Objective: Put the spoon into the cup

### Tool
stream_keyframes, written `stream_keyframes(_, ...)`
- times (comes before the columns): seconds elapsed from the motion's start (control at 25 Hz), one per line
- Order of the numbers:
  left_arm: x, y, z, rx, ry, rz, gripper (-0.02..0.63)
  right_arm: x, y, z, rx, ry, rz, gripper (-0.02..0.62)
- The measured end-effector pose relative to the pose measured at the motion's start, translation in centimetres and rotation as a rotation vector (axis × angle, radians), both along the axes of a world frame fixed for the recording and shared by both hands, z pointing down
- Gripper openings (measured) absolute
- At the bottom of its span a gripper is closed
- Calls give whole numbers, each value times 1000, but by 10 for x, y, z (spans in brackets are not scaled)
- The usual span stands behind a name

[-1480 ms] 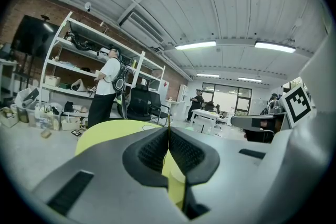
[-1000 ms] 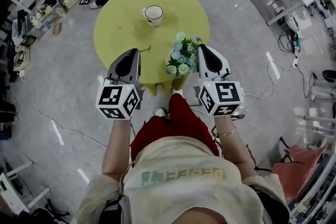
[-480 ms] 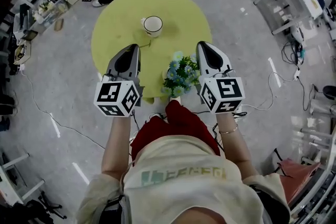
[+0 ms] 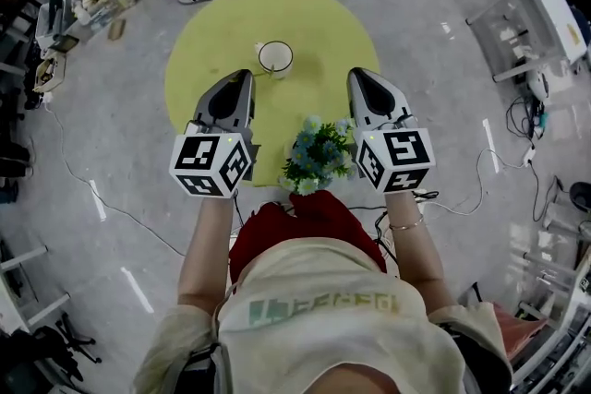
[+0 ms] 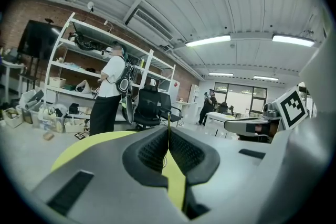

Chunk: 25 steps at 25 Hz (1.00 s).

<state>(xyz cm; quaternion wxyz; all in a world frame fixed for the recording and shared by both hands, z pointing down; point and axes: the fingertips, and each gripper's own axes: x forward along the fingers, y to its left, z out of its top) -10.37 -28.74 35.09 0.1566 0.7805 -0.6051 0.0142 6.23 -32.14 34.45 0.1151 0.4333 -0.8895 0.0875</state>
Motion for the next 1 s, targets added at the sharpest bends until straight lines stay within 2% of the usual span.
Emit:
stream_keyframes(0.36, -1, -58, 11, -25, 9, -57, 25, -29, -57, 28, -68, 30, -126, 37)
stream_keyframes(0.72, -14, -86, 36, -65, 20, -97, 25, -59, -80, 65, -148, 61, -214, 37)
stream_keyframes(1.0, -21, -100, 68, -126, 57, -114, 25, -76, -92, 90, -194, 85, -248, 37)
